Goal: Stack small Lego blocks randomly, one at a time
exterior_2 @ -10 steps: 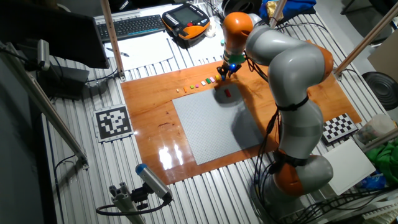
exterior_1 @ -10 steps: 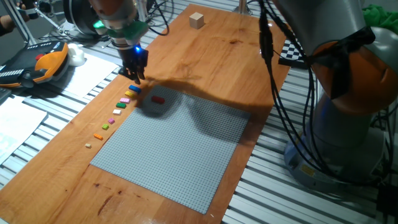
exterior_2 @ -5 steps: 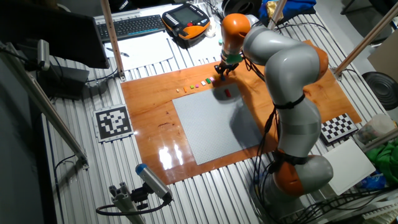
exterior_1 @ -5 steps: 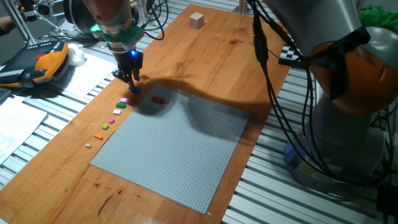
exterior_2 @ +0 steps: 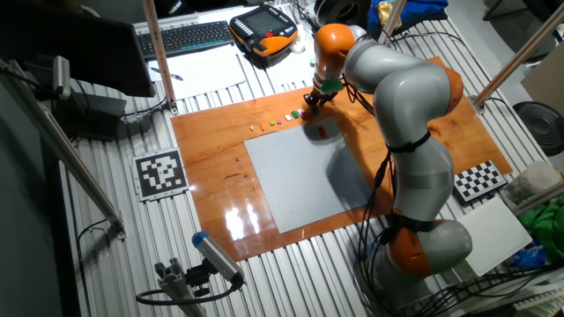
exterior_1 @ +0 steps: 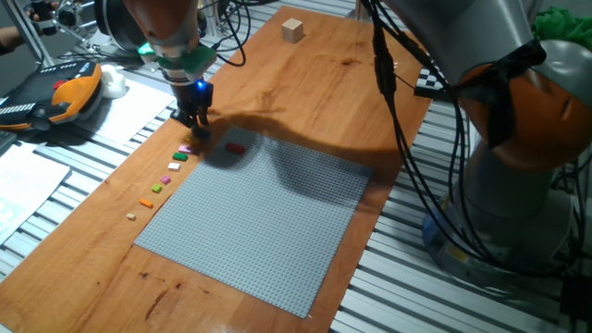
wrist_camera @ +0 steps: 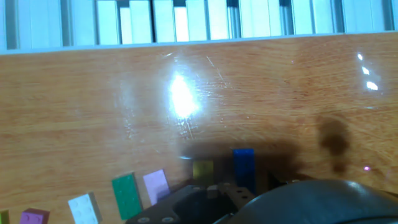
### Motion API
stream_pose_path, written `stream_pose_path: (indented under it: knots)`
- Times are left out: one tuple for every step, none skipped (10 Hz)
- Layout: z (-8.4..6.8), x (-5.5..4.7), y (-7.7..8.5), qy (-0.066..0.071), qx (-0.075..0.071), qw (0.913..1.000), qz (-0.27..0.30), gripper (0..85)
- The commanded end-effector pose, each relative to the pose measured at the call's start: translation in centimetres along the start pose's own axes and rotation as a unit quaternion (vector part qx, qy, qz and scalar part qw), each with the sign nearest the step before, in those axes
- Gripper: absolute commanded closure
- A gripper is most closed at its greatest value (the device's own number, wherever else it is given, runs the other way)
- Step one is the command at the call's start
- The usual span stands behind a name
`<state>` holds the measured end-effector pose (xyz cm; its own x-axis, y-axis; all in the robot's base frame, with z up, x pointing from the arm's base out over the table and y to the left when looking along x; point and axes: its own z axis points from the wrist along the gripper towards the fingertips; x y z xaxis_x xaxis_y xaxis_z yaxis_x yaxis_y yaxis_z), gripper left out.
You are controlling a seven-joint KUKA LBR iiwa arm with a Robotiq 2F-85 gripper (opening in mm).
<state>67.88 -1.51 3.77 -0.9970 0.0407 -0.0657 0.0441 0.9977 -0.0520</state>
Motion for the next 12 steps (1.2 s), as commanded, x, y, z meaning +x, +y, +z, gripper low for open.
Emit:
stream_pose_path:
  knots:
    - [0.1, 0.0, 0.0, 0.0, -0.001, 1.0, 0.0, 51.0]
    - [0.3, 0.0, 0.0, -0.001, -0.002, 1.0, -0.001, 51.0]
    - [0.6, 0.1, 0.0, -0.002, -0.003, 1.0, -0.001, 51.0]
    - [0.9, 0.1, 0.0, -0.004, -0.003, 1.0, -0.002, 51.0]
    - [1.2, 0.1, 0.0, -0.007, -0.006, 1.0, -0.003, 51.0]
    - [1.2, 0.2, 0.1, -0.007, -0.006, 0.9999, -0.004, 51.0]
    - [1.1, 0.1, 0.1, -0.005, -0.007, 0.9999, -0.011, 68.0]
    - [1.1, 0.1, 0.1, 0.001, -0.011, 0.9998, -0.017, 85.0]
    - [1.1, 0.1, 0.2, 0.002, -0.019, 0.9997, -0.016, 85.0]
    - [0.7, 0.4, 0.4, 0.005, -0.021, 0.9997, -0.014, 85.0]
    - [-0.3, 1.2, 0.9, 0.008, -0.016, 0.9998, -0.006, 85.0]
    - [-1.5, 2.5, 1.4, 0.009, -0.006, 0.9999, -0.004, 85.0]
